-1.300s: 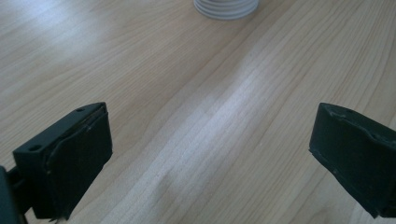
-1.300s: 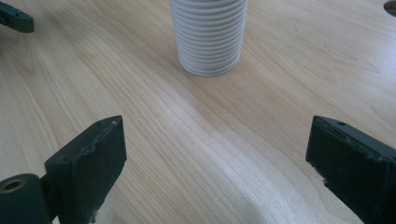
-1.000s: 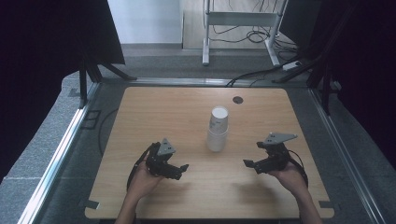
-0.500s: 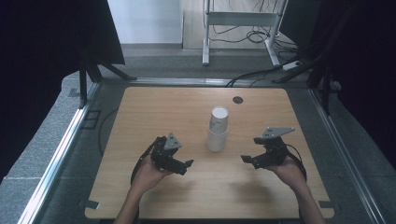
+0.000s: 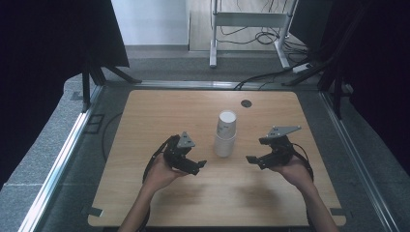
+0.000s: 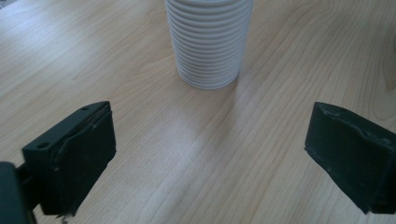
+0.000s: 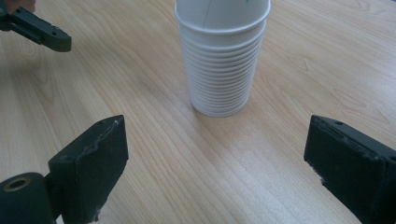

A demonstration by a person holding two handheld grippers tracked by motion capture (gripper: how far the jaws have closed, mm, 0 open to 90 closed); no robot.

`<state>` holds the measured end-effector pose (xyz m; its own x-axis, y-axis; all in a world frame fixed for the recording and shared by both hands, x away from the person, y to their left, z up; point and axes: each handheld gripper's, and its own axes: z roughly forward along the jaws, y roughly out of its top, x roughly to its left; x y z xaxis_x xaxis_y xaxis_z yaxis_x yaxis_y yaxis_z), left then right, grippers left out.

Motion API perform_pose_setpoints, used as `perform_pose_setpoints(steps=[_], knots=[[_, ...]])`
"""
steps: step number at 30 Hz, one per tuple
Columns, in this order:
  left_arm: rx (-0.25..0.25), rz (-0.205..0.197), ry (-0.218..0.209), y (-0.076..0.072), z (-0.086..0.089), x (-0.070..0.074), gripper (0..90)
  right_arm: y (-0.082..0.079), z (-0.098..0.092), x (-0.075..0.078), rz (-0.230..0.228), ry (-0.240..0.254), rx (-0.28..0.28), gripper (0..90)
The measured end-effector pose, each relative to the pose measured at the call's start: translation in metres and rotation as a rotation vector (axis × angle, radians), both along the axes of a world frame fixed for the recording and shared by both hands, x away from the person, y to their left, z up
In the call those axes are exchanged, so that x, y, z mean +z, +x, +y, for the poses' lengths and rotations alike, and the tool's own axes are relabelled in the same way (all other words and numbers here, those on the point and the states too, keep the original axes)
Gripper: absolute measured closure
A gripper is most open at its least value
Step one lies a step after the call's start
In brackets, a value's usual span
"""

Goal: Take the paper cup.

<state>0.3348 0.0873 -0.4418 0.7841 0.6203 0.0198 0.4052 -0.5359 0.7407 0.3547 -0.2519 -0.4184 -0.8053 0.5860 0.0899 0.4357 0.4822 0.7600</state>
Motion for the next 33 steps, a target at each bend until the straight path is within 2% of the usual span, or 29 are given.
perform_pose_setpoints(steps=[12,33], knots=[[-0.023,-0.010,0.016,0.014,-0.014,0.001,5.2,0.010,0.003,0.006,-0.005,0.024,0.008,4.9],[-0.060,-0.034,0.059,0.037,-0.039,0.005,7.3,0.030,0.019,0.018,0.004,0.022,0.007,6.2]])
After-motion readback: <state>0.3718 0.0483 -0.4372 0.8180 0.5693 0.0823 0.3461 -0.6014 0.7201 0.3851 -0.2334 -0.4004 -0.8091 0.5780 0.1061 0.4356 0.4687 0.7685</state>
